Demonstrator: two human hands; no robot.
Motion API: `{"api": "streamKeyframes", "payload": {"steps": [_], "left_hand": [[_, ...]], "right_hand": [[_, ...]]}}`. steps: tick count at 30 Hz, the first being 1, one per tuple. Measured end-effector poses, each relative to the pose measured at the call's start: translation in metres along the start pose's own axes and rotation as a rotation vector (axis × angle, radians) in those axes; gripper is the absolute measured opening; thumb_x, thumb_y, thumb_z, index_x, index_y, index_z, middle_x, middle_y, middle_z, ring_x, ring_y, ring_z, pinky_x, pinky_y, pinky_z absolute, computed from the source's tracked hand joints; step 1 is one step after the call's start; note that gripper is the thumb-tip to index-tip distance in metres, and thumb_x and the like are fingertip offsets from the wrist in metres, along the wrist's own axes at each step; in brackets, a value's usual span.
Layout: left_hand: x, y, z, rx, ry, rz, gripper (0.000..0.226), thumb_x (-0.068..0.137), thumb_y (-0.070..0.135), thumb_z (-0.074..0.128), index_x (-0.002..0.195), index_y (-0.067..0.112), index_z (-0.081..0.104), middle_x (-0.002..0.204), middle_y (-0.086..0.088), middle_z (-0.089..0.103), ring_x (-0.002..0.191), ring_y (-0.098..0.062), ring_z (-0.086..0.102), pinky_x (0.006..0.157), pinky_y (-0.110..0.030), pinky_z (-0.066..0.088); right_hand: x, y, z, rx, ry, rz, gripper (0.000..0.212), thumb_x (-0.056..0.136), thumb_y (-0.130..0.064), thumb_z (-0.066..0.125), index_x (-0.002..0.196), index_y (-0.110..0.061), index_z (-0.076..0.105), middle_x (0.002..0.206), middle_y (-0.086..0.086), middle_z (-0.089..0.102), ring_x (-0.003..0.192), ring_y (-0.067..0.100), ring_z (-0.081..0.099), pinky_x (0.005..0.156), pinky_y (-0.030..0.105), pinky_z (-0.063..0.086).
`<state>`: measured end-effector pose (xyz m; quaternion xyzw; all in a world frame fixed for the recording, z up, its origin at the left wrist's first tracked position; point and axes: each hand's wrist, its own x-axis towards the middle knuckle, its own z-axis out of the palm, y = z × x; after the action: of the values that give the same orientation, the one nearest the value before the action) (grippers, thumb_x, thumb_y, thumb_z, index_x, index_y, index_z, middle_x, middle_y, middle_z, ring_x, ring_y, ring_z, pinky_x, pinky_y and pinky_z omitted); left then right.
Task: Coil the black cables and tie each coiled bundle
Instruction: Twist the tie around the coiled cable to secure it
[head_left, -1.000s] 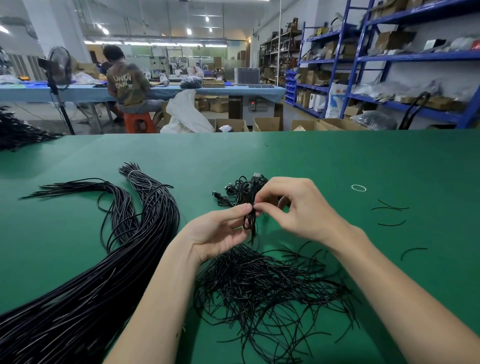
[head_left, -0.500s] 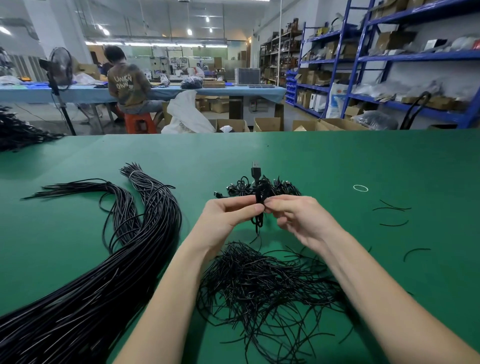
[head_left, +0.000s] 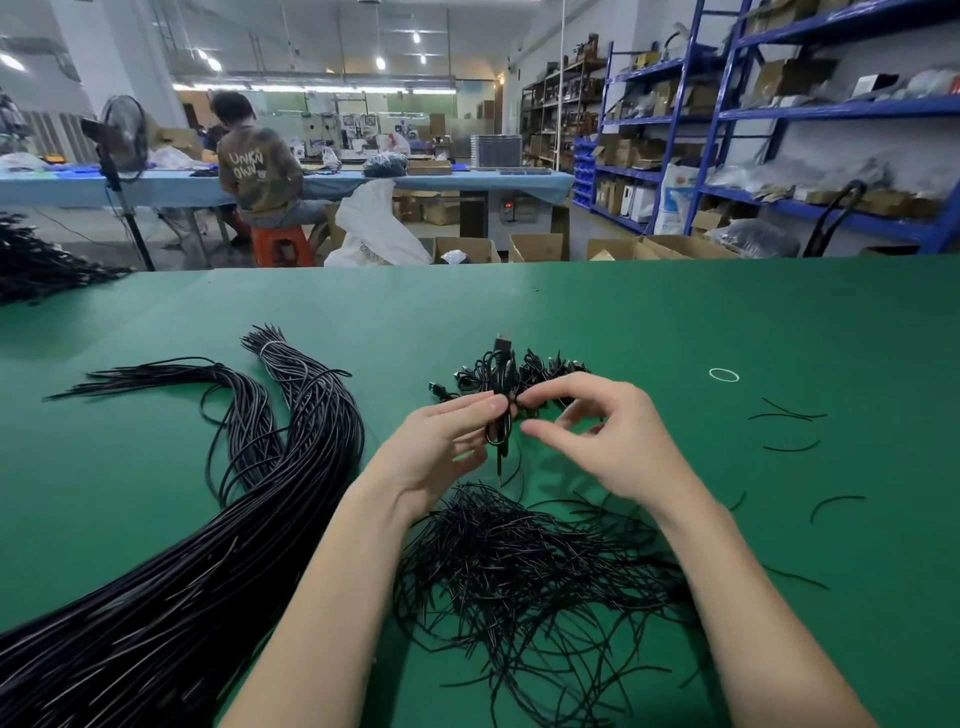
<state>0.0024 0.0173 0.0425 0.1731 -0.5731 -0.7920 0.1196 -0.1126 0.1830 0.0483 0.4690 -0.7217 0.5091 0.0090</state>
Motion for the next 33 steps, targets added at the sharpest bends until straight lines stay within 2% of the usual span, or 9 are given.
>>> {"api": "streamKeyframes", "payload": {"steps": [5, 9, 11, 14, 16, 24, 26, 31, 33], "left_hand": [[0.002, 0.000, 0.004, -0.091, -0.049, -0.085, 0.043, 0.058, 0.027, 0.086, 0.099, 0.017, 0.077, 0.094, 0.001, 0.074, 0.066, -0.005, 0.060, 0.060, -0.018, 0.048], [0.003, -0.001, 0.005, -0.054, -0.076, -0.097, 0.024, 0.060, 0.027, 0.084, 0.083, 0.022, 0.083, 0.089, 0.006, 0.075, 0.069, -0.005, 0.058, 0.062, -0.017, 0.046], [0.003, -0.003, 0.005, -0.019, -0.062, -0.039, 0.034, 0.059, 0.026, 0.085, 0.091, 0.016, 0.081, 0.087, 0.005, 0.074, 0.073, -0.006, 0.055, 0.069, -0.019, 0.045], [0.003, -0.005, 0.004, 0.039, -0.030, 0.096, 0.053, 0.053, 0.028, 0.089, 0.102, 0.009, 0.077, 0.095, -0.002, 0.077, 0.083, -0.007, 0.065, 0.082, -0.023, 0.046], [0.001, -0.005, 0.003, 0.132, -0.032, 0.192, 0.056, 0.056, 0.032, 0.090, 0.105, 0.008, 0.077, 0.105, -0.005, 0.077, 0.093, -0.008, 0.068, 0.088, -0.025, 0.046], [0.002, -0.014, 0.010, 0.424, 0.054, 0.502, 0.017, 0.076, 0.017, 0.085, 0.089, 0.026, 0.082, 0.090, 0.003, 0.078, 0.087, -0.003, 0.072, 0.077, -0.012, 0.050], [0.003, -0.011, 0.008, 0.370, 0.078, 0.447, 0.016, 0.072, 0.026, 0.086, 0.088, 0.029, 0.082, 0.092, 0.004, 0.079, 0.087, -0.002, 0.071, 0.076, -0.012, 0.050], [0.003, -0.016, 0.009, 0.050, 0.099, 0.132, 0.055, 0.056, 0.035, 0.087, 0.103, 0.010, 0.078, 0.074, 0.001, 0.070, 0.068, -0.007, 0.058, 0.081, -0.025, 0.047], [0.003, -0.015, 0.007, -0.022, 0.069, 0.076, 0.044, 0.058, 0.030, 0.086, 0.096, 0.009, 0.080, 0.085, -0.004, 0.072, 0.070, -0.008, 0.059, 0.076, -0.021, 0.048]], "right_hand": [[-0.001, -0.001, 0.001, -0.221, 0.093, -0.167, 0.011, 0.086, -0.046, 0.076, 0.094, -0.040, 0.077, 0.099, -0.028, 0.071, 0.073, 0.010, 0.067, 0.061, 0.021, 0.047], [-0.001, -0.003, 0.002, -0.198, 0.140, -0.164, 0.004, 0.088, -0.039, 0.077, 0.088, -0.035, 0.078, 0.089, -0.026, 0.072, 0.066, 0.010, 0.063, 0.060, 0.019, 0.042], [-0.002, -0.003, 0.006, -0.113, 0.150, -0.066, 0.009, 0.088, -0.030, 0.079, 0.080, -0.034, 0.076, 0.077, -0.021, 0.071, 0.057, 0.006, 0.055, 0.057, 0.015, 0.039], [0.000, -0.010, 0.010, 0.108, 0.089, 0.197, 0.014, 0.091, -0.022, 0.076, 0.078, -0.027, 0.077, 0.070, 0.005, 0.071, 0.059, 0.005, 0.051, 0.058, 0.023, 0.043], [0.001, -0.014, 0.011, 0.355, 0.036, 0.374, 0.013, 0.092, -0.014, 0.074, 0.081, -0.019, 0.078, 0.067, 0.002, 0.070, 0.058, 0.002, 0.054, 0.052, 0.019, 0.044], [0.001, -0.006, 0.020, 1.145, 0.031, 0.911, 0.026, 0.095, 0.004, 0.059, 0.074, 0.000, 0.075, 0.064, 0.006, 0.061, 0.048, 0.003, 0.044, 0.039, 0.008, 0.040], [0.001, -0.006, 0.018, 1.062, -0.006, 0.861, 0.018, 0.093, -0.005, 0.066, 0.079, -0.005, 0.078, 0.068, 0.003, 0.066, 0.051, 0.003, 0.046, 0.039, 0.010, 0.041], [0.004, -0.007, 0.008, 0.087, 0.075, 0.340, 0.011, 0.090, -0.022, 0.076, 0.099, -0.030, 0.077, 0.090, -0.019, 0.075, 0.054, 0.008, 0.057, 0.057, 0.018, 0.054], [0.002, -0.008, 0.006, -0.132, 0.053, 0.132, 0.016, 0.085, -0.029, 0.080, 0.096, -0.038, 0.075, 0.093, -0.030, 0.071, 0.058, 0.008, 0.061, 0.064, 0.017, 0.053]]}}
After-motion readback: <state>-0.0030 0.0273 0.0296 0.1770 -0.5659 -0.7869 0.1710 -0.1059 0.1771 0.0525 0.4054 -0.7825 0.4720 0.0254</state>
